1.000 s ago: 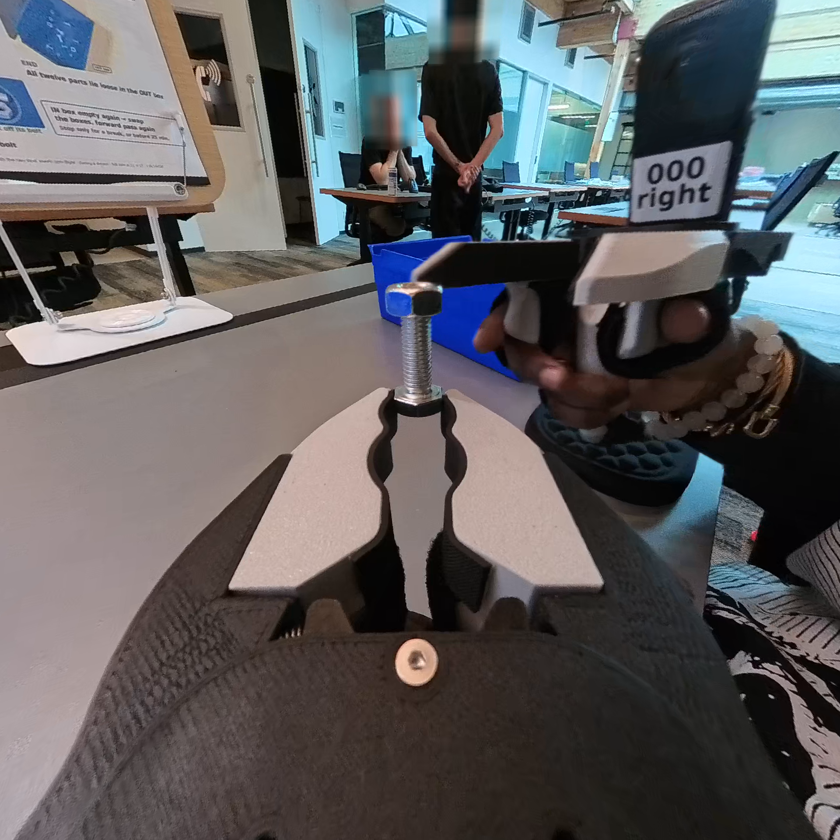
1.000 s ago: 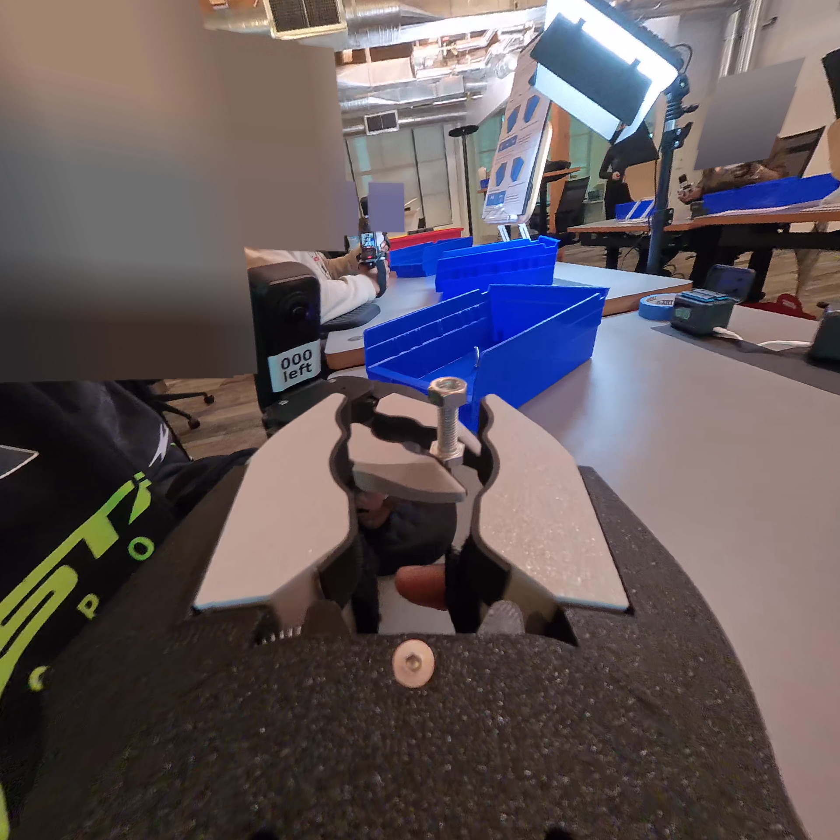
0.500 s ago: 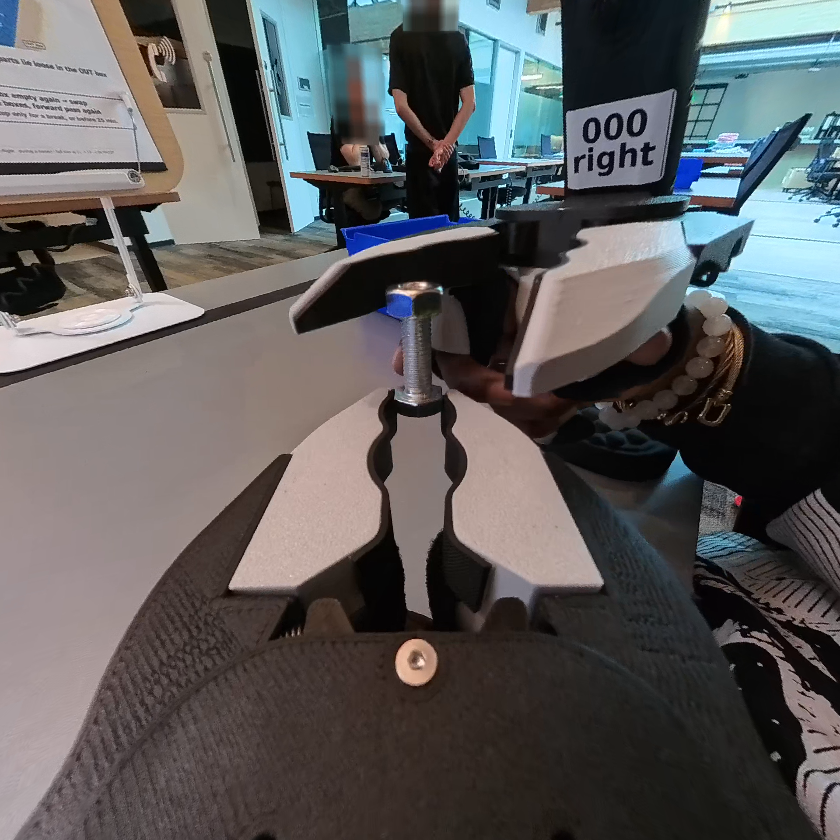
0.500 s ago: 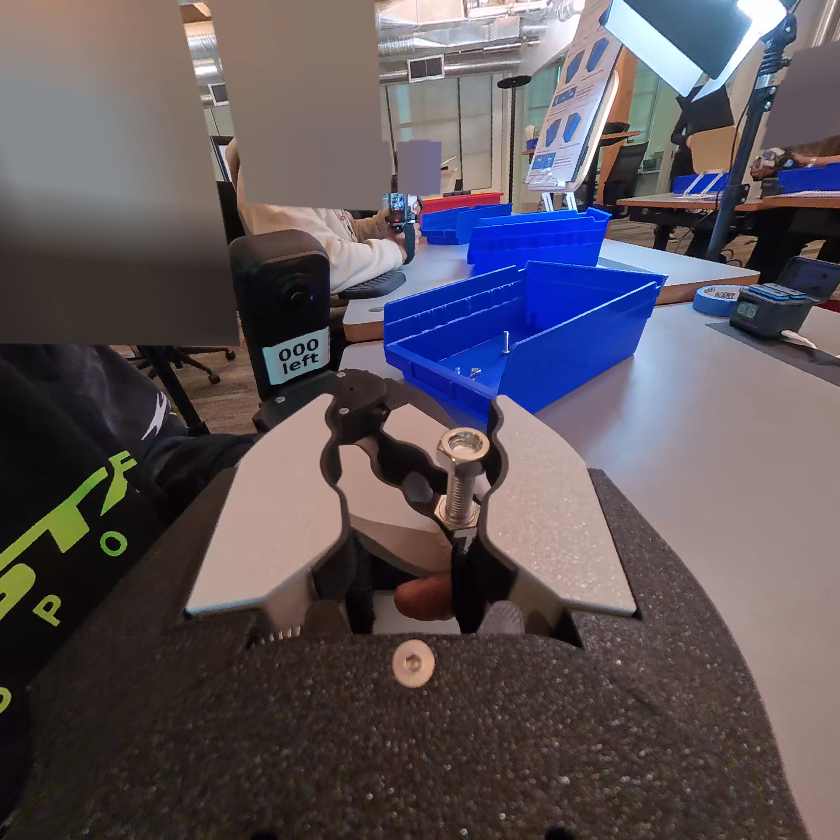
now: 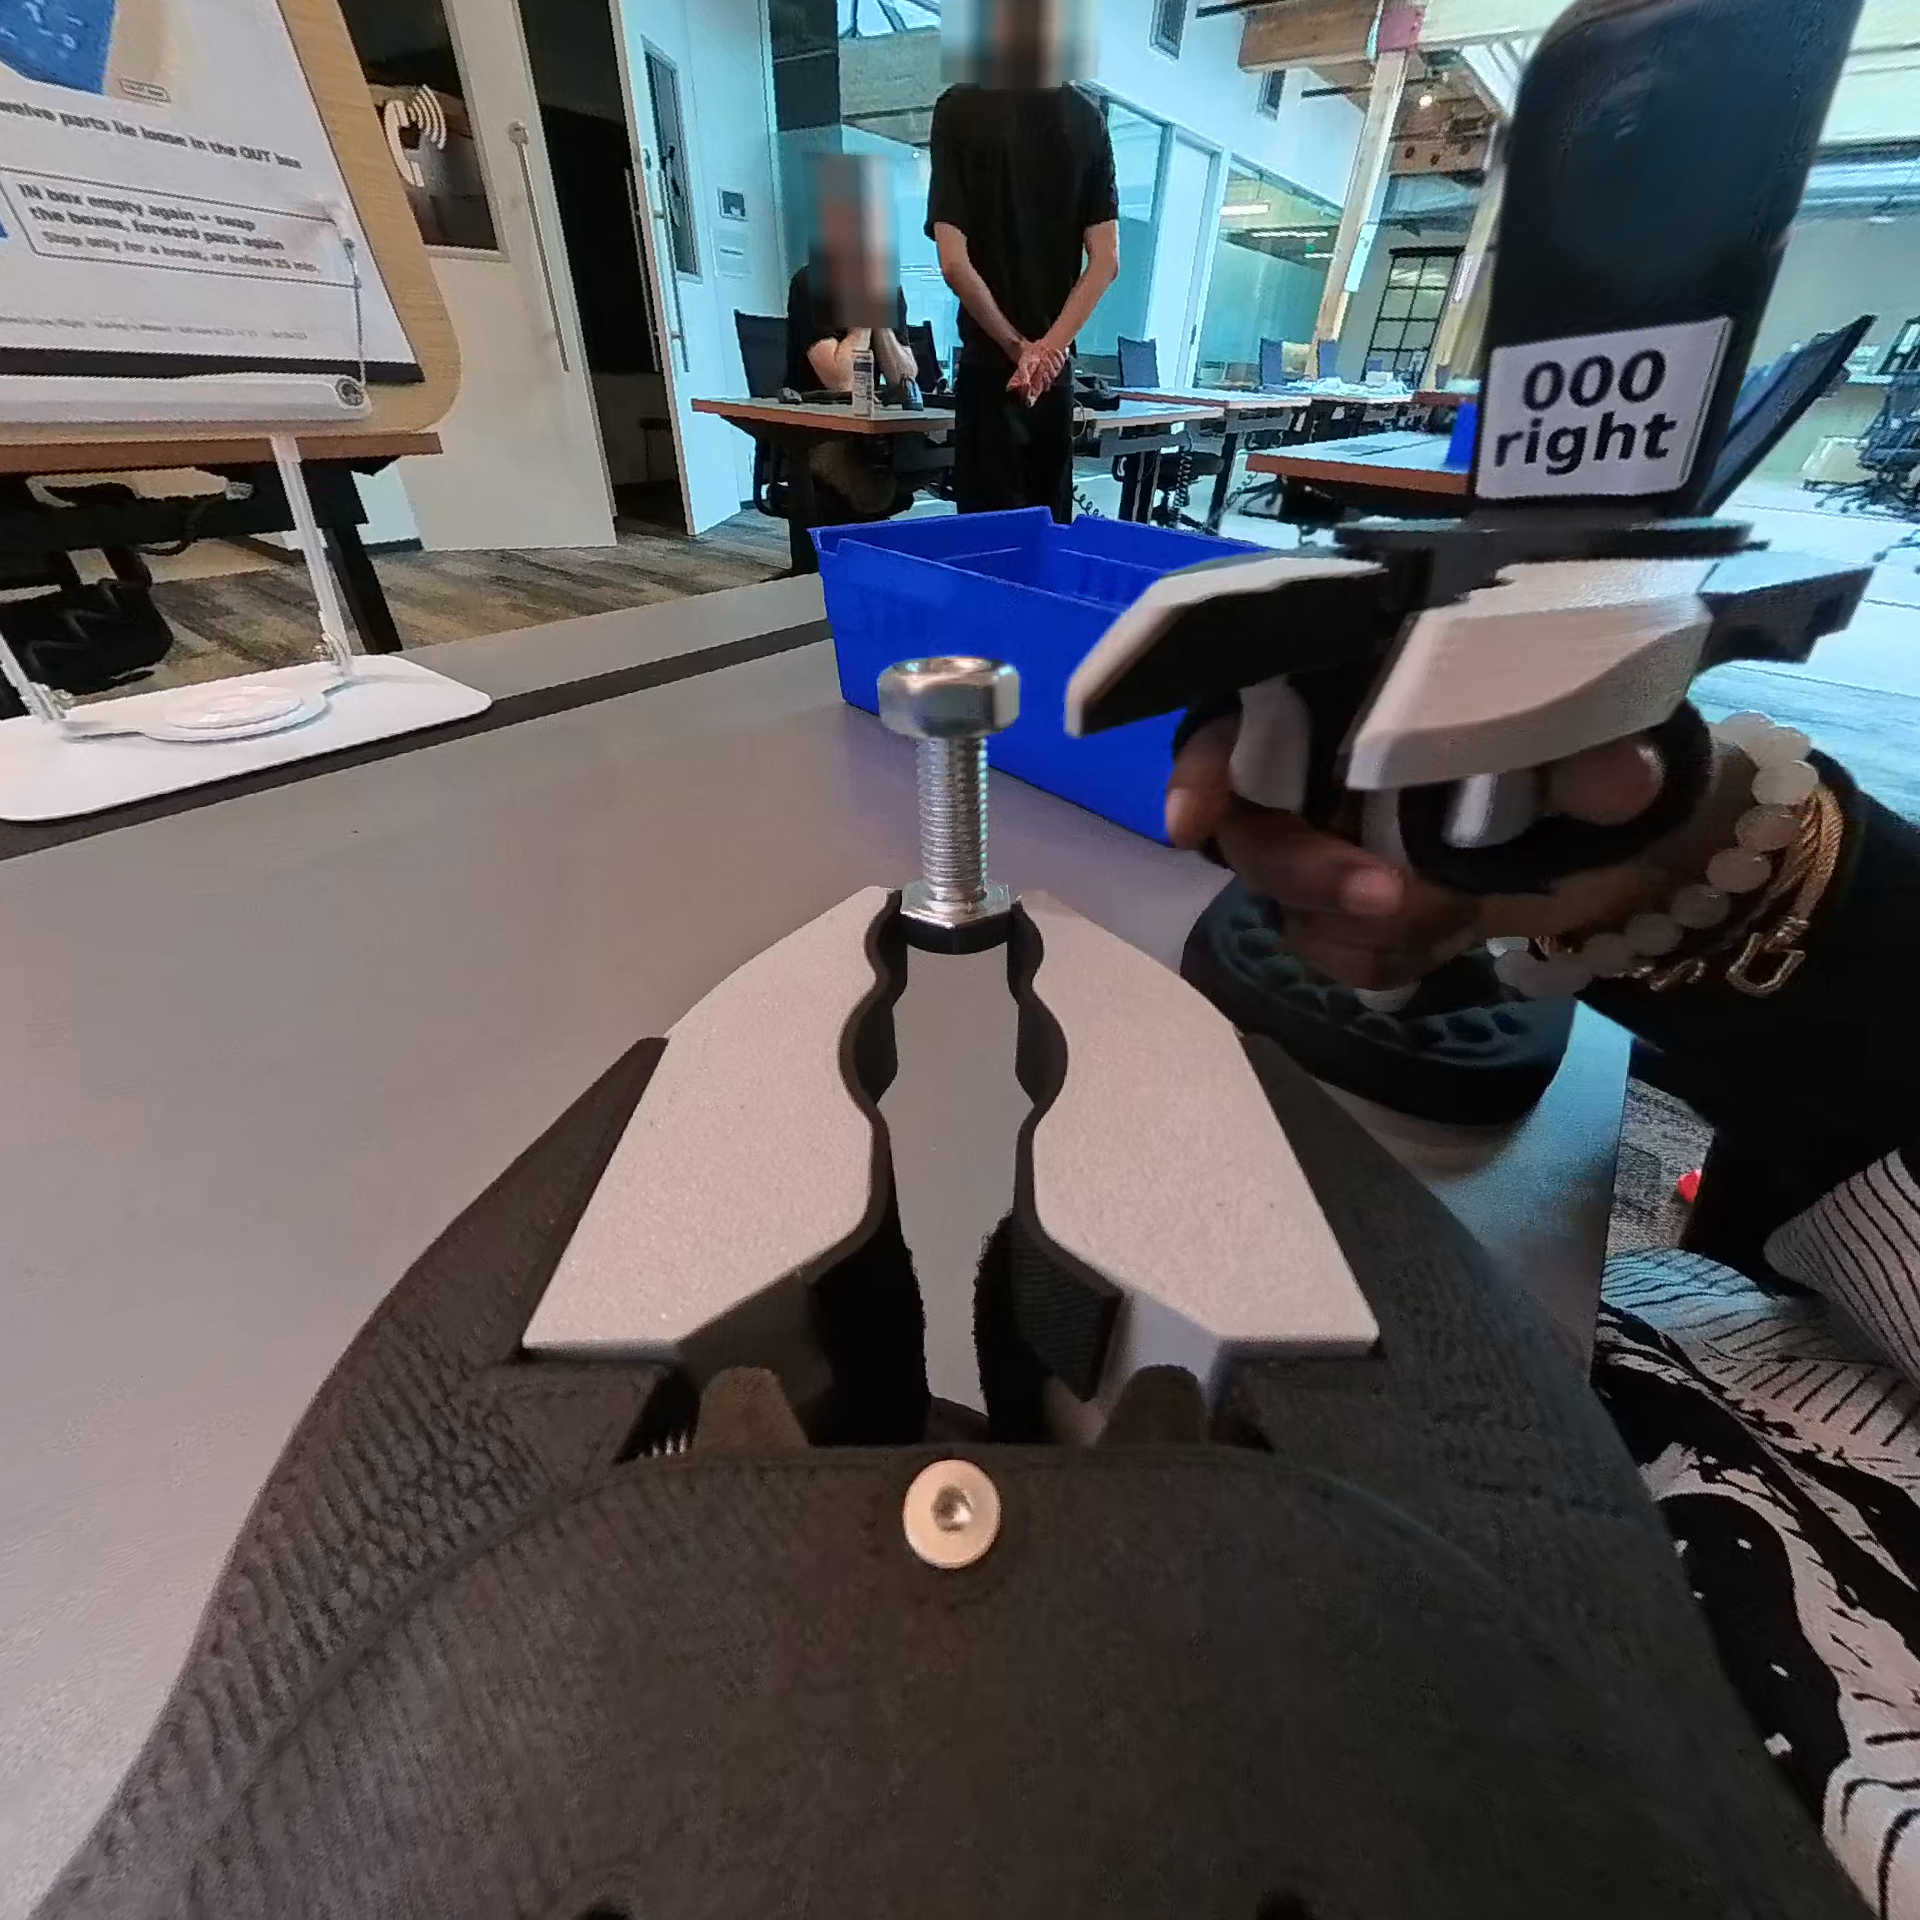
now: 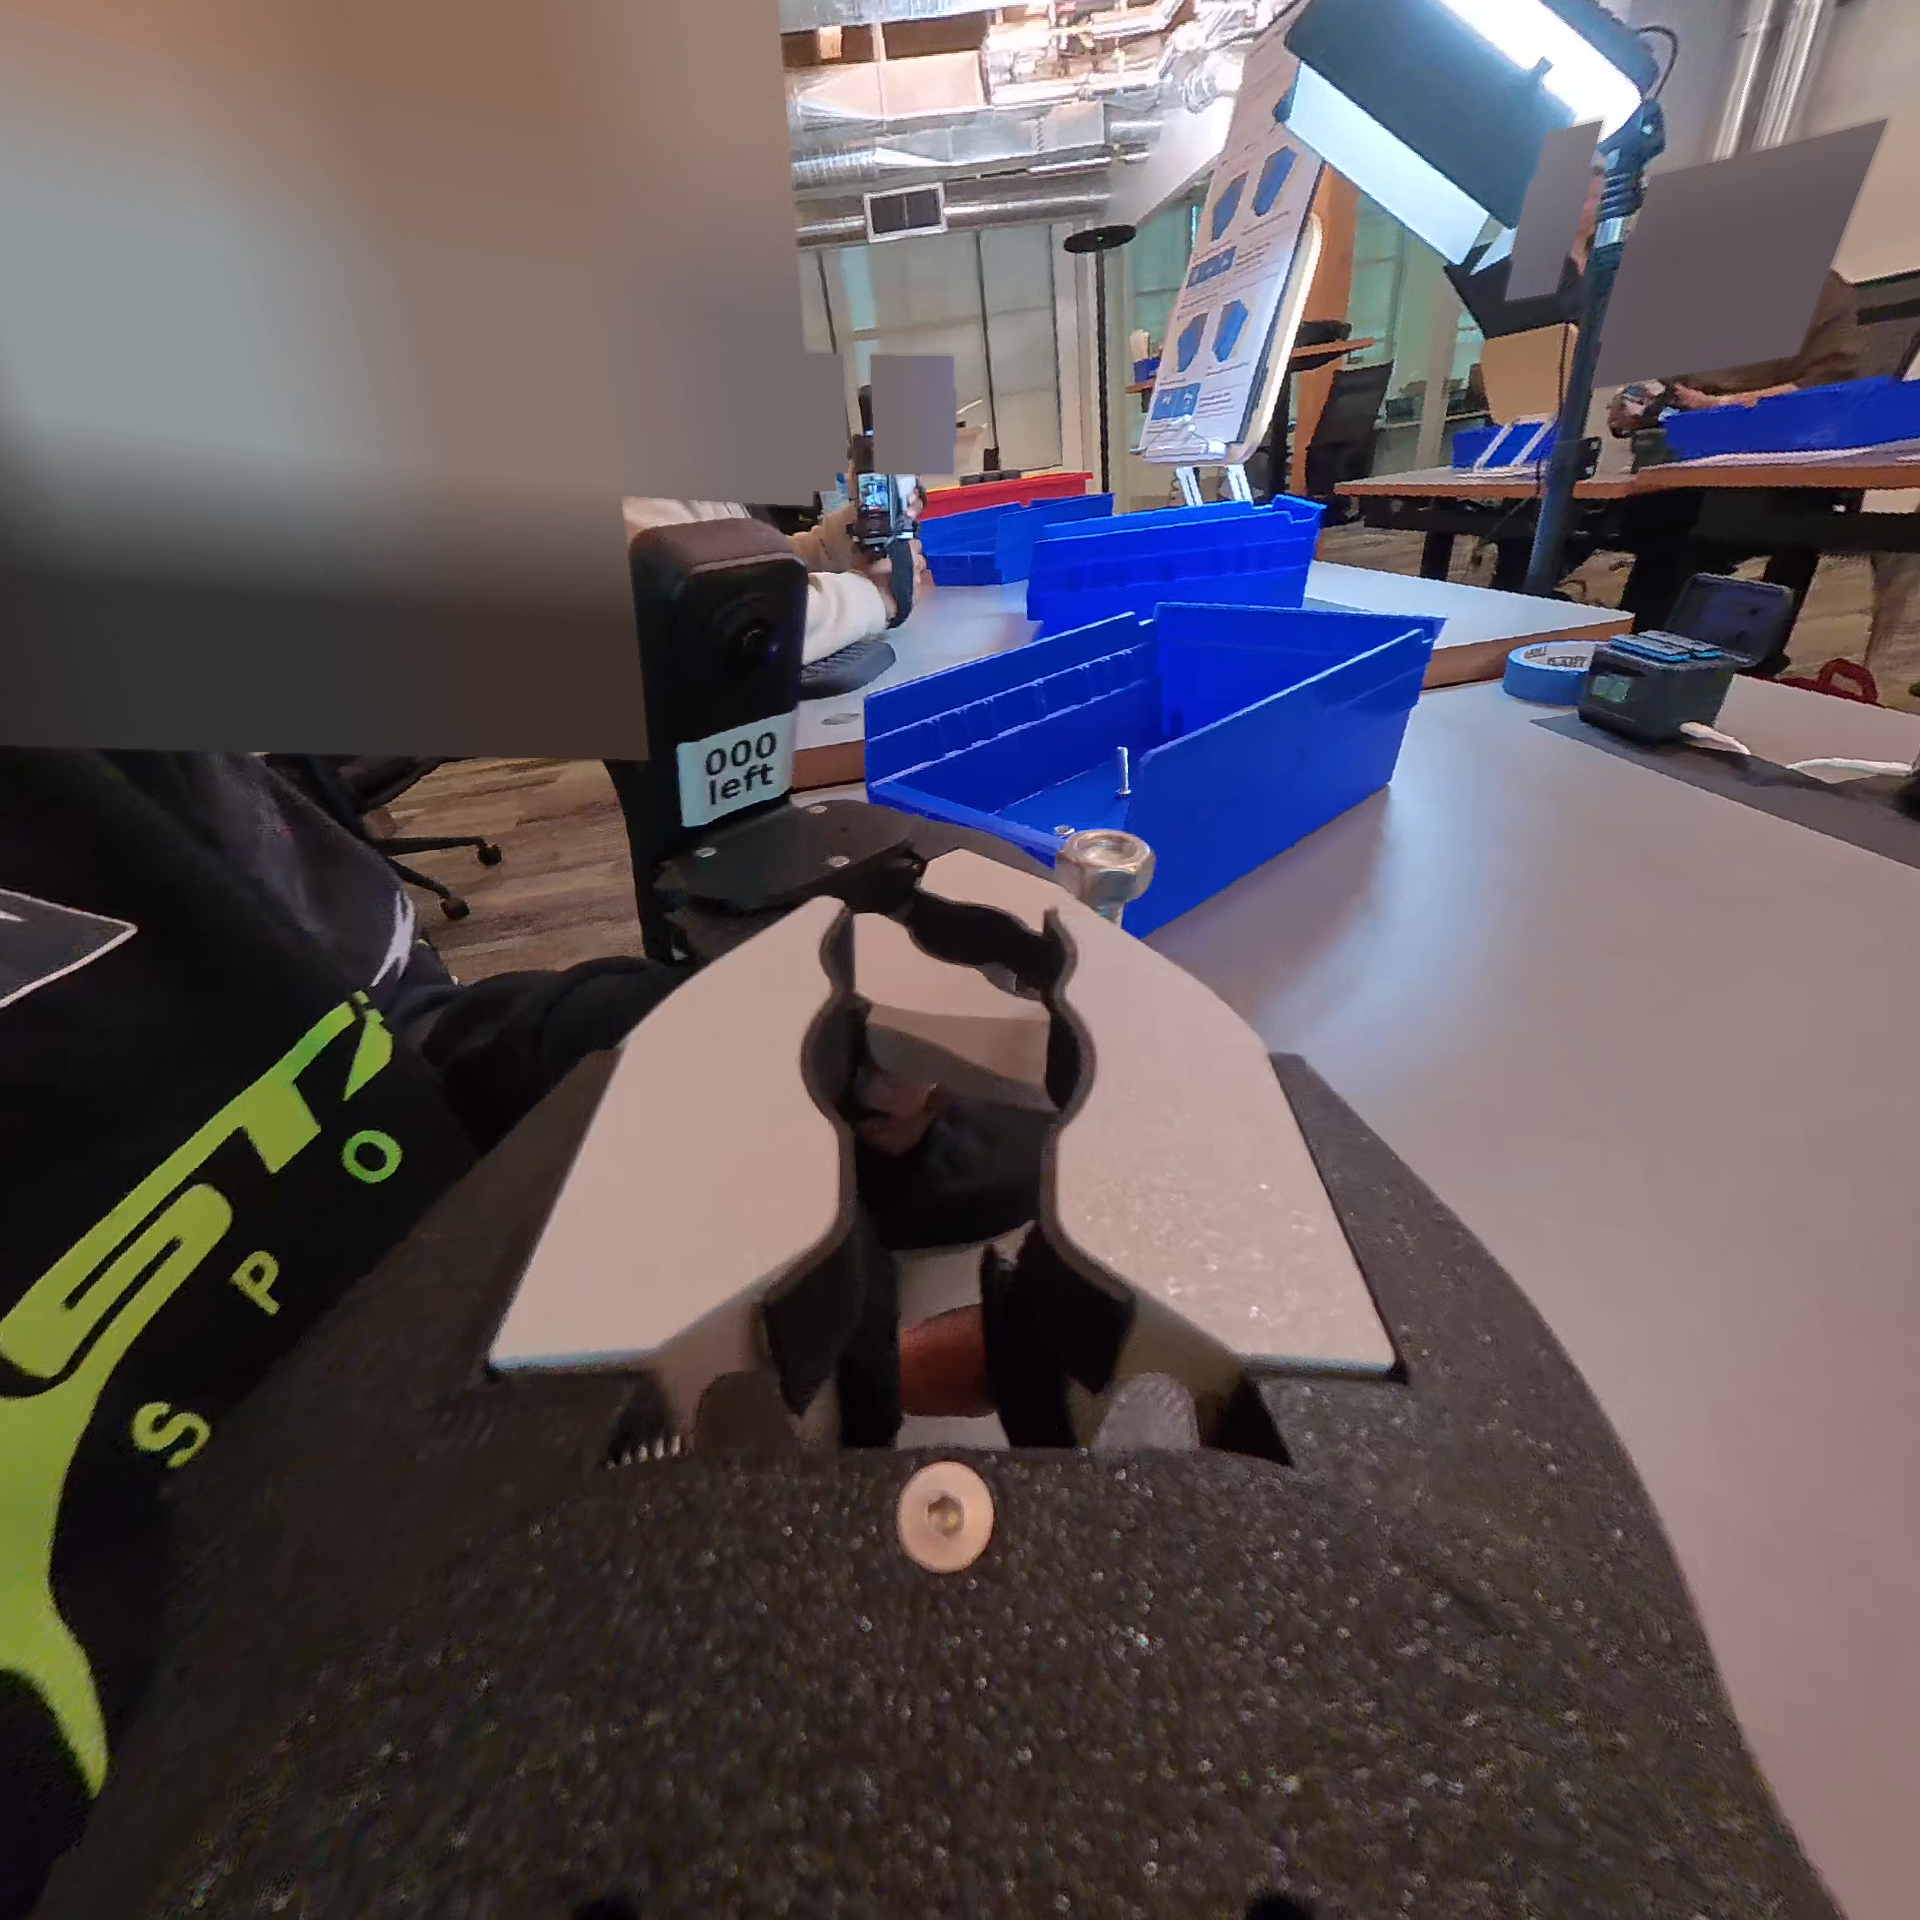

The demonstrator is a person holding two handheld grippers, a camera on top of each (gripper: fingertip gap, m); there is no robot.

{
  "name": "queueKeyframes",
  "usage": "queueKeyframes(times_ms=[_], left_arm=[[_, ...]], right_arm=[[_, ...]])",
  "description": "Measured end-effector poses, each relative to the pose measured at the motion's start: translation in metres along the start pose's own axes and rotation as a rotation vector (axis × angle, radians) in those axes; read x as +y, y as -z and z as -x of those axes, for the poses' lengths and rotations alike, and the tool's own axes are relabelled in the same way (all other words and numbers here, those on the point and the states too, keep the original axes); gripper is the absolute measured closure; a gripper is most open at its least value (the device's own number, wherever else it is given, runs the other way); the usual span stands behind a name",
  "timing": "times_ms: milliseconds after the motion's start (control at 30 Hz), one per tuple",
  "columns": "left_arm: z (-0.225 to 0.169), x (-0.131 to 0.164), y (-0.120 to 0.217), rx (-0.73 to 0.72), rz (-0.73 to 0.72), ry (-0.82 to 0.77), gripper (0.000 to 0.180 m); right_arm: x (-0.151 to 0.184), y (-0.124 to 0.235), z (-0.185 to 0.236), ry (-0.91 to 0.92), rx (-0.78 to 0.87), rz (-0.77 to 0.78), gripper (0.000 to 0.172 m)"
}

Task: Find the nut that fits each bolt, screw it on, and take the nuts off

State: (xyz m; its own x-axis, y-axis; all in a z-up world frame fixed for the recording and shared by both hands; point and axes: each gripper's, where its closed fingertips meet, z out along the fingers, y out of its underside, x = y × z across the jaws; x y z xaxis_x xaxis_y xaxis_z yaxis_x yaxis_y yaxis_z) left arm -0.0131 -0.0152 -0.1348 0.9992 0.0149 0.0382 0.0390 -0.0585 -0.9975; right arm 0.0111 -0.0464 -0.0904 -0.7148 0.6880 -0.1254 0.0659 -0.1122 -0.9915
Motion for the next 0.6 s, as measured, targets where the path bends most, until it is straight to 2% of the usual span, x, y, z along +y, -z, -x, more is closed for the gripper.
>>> queueKeyframes(times_ms=[100,200,333,600], left_arm=[[0.0,0.0,0.0,0.001,0.001,-0.005,0.162],[-0.001,0.0,0.0,0.003,0.001,-0.012,0.162],[-0.003,0.002,-0.001,0.008,0.013,-0.028,0.162],[-0.004,0.003,-0.002,0.014,0.019,-0.035,0.162]], right_arm=[[-0.001,0.004,-0.007,0.004,0.038,-0.02,0.14],[-0.006,-0.003,-0.017,0.002,0.064,-0.048,0.122],[-0.003,-0.023,-0.019,0.016,0.029,-0.01,0.11],[0.003,-0.042,-0.013,0.041,-0.03,0.067,0.114]])
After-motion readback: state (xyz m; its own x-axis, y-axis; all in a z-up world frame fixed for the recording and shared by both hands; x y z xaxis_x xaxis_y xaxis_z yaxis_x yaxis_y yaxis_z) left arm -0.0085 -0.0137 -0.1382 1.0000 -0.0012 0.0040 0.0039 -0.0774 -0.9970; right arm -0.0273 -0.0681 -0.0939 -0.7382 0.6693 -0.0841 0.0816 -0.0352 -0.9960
